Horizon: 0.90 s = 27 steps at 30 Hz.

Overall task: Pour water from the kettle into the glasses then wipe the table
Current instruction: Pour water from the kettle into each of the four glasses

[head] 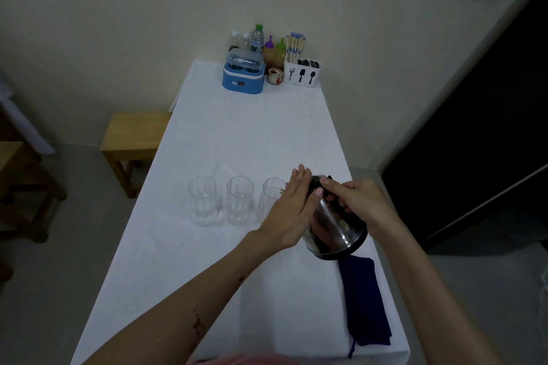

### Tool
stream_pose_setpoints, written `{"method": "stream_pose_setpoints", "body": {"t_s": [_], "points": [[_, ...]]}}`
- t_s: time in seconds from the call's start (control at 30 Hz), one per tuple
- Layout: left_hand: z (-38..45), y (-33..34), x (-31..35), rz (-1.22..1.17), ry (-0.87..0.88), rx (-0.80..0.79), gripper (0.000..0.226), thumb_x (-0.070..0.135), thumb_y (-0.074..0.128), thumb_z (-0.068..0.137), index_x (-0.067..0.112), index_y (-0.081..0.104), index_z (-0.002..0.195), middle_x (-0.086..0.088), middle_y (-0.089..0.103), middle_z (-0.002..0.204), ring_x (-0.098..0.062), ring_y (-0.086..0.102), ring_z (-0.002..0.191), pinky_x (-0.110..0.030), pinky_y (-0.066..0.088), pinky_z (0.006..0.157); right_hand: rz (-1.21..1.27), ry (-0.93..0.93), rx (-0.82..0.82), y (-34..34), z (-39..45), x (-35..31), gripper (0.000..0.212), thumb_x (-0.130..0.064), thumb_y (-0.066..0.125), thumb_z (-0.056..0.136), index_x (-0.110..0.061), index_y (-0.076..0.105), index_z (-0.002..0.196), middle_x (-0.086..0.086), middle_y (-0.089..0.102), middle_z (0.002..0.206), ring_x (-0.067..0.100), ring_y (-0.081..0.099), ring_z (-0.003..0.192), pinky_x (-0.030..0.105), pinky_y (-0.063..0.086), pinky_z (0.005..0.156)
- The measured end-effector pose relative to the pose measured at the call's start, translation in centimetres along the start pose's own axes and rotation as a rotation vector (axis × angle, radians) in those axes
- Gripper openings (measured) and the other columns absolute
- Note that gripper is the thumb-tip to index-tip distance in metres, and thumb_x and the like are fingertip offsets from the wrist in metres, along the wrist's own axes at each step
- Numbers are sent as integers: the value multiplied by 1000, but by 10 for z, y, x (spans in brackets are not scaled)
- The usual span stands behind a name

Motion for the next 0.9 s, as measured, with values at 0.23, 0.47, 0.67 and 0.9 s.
{"method": "stream_pose_setpoints", "body": {"t_s": [0.23,0.47,0.67,0.9], "points": [[1,-1,-2,-2,1,-3,62,47,22,102,18,5,154,6,-3,163,-3,-9,148,-30,1,122,-2,1,-5,2,-1,0,43,-52,79,78,-10,78,68,1,64,59,14,58,59,26,47,61],[1,-1,-3,-3,5,-7,63,49,22,101,19,5,154,7,-3,163,-2,-9,147,-32,2,122,-10,2,3,2,-3,0,43,-50,78,79,-8,78,69,0,63,57,14,58,58,26,47,61],[1,-1,-5,-4,6,-14,63,49,22,101,19,5,154,7,-3,163,-3,-9,148,-33,2,123,-12,4,14,3,-5,1,43,-51,78,79,-9,78,69,2,66,60,14,59,59,27,48,62],[1,0,-5,3,3,-28,63,49,22,101,19,4,154,6,-4,163,-4,-9,148,-34,3,123,-11,11,21,3,-6,2,42,-51,78,79,-10,78,68,-1,64,56,14,59,58,25,47,61]]}}
Point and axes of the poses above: each hand's wrist, its own z-axis towards the middle knuckle, its own y-axis out of the palm, x = y × z, the point moved 7 cm from there along z, towards the middle knuckle
